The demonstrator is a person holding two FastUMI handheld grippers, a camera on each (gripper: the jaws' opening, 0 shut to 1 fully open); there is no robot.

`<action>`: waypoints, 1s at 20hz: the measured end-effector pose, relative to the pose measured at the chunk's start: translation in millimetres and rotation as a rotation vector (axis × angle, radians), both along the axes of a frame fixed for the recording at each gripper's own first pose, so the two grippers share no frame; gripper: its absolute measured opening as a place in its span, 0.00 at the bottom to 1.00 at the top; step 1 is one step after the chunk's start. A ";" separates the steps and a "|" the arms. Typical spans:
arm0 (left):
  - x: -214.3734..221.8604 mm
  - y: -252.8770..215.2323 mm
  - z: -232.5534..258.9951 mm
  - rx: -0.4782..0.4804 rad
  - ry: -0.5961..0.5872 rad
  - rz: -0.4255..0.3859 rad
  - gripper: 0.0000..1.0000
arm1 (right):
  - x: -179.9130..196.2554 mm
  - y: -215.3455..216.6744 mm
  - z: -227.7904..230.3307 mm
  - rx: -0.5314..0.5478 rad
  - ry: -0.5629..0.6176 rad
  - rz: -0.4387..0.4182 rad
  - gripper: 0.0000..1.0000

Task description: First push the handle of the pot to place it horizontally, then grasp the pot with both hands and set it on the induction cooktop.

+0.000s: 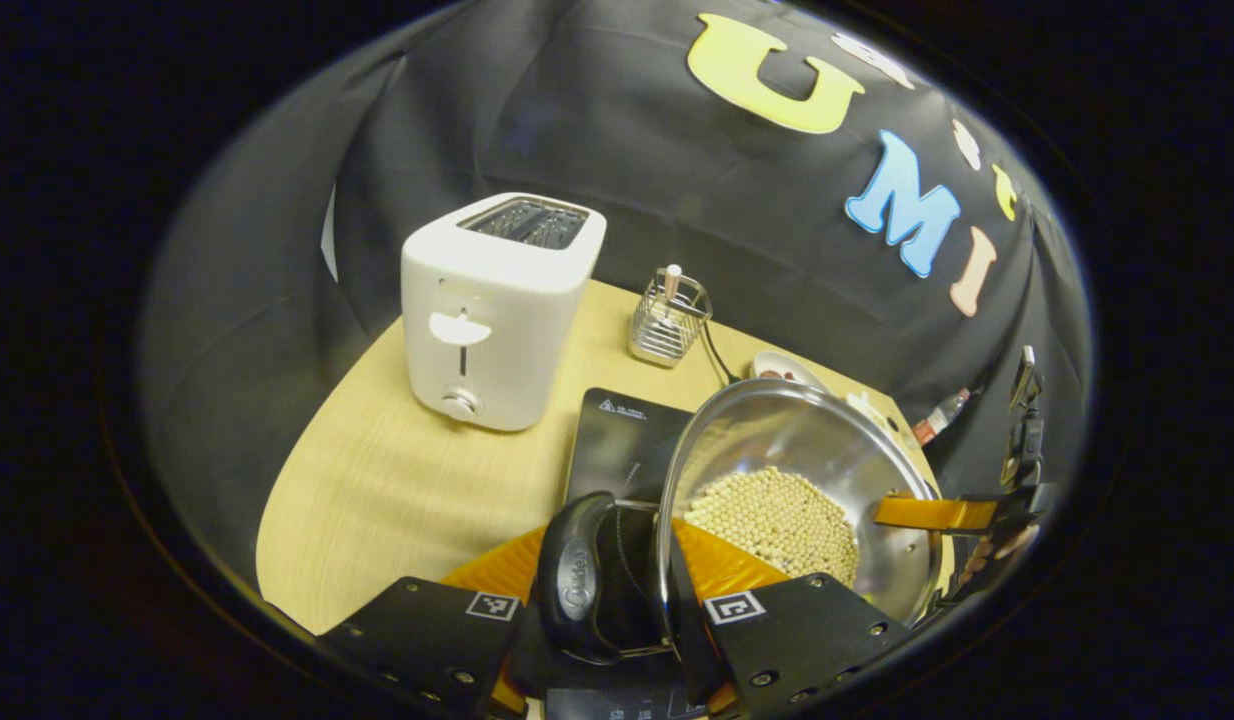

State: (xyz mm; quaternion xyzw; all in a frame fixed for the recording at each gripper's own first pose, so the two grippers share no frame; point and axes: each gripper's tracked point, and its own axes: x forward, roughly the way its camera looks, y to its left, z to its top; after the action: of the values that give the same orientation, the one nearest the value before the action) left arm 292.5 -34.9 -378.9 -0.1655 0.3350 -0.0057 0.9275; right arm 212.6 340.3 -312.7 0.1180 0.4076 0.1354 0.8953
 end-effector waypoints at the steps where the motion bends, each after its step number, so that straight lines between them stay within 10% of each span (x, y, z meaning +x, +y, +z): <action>1: -0.9 0.9 1.2 0.003 -0.006 -0.002 0.52 | 3.7 1.3 0.8 0.001 -0.002 -0.002 0.55; 20: -3.3 3.3 3.4 -0.027 0.001 0.022 0.53 | 27.7 9.2 -21.0 -0.003 -0.019 -0.002 0.55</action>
State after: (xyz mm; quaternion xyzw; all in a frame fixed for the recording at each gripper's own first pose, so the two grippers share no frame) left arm 289.2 -31.6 -375.5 -0.1819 0.3336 -0.0001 0.9250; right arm 240.3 349.6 -333.7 0.1158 0.3992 0.1348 0.8995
